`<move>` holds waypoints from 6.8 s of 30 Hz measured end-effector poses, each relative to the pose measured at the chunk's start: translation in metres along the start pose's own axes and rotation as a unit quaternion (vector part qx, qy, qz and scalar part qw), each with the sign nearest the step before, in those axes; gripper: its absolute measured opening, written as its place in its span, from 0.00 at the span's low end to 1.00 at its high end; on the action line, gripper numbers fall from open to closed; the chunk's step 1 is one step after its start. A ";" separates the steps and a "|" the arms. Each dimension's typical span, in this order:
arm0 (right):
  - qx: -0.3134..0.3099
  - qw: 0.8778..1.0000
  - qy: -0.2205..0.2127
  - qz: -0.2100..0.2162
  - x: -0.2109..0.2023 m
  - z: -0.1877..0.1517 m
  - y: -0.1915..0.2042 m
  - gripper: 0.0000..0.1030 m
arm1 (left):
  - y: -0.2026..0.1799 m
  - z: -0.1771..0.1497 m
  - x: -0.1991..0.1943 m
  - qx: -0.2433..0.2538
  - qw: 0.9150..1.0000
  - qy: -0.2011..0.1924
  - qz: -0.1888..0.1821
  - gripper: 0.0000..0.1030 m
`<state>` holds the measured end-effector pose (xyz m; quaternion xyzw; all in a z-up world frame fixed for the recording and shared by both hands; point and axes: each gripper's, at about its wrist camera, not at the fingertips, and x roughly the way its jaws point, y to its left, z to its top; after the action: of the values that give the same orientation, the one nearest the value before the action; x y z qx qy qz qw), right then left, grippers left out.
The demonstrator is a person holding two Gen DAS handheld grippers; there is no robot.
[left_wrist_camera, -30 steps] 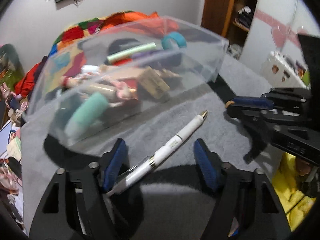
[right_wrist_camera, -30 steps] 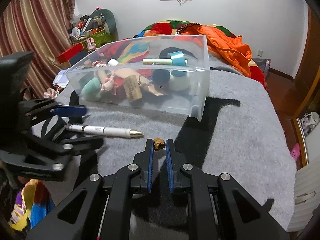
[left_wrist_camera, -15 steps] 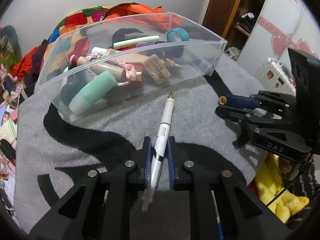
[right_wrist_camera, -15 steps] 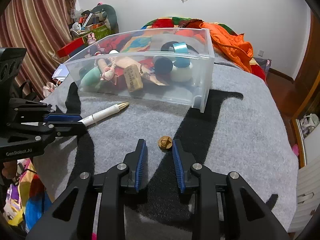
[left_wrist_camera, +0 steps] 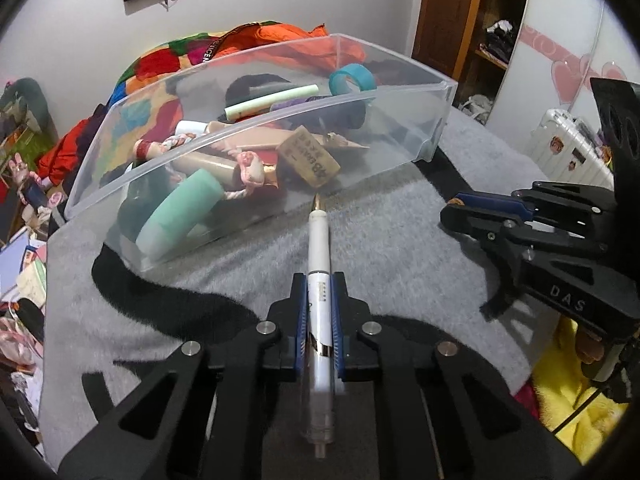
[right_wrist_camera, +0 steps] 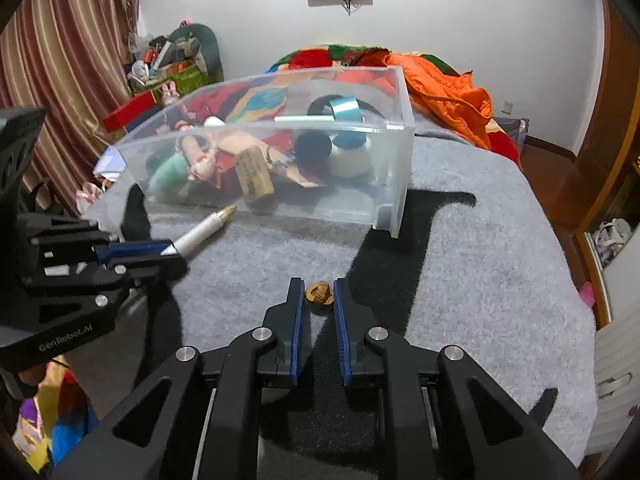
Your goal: Organize objects
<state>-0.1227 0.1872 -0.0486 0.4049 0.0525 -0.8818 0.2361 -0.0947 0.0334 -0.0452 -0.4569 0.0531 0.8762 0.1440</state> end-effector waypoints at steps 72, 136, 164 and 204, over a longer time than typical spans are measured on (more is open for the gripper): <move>0.013 0.999 -0.028 0.041 0.037 0.105 0.021 0.13 | 0.063 0.094 -0.032 -0.075 0.989 -0.127 0.020 0.10; -0.024 0.992 -0.118 -0.027 -0.062 0.050 0.025 0.81 | 0.042 0.014 -0.079 -0.123 0.975 -0.174 0.063 0.88; -0.021 0.993 -0.116 -0.020 -0.064 0.049 0.028 0.81 | 0.040 0.011 -0.082 -0.124 0.975 -0.175 0.063 0.88; -0.012 0.994 -0.109 -0.011 -0.061 0.047 0.026 0.82 | 0.034 0.009 -0.080 -0.123 0.976 -0.167 0.065 0.88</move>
<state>-0.1088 0.1735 0.0300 0.3029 0.0409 -0.9225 0.2358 -0.0684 -0.0137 0.0243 -0.3138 -0.0504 0.9474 0.0366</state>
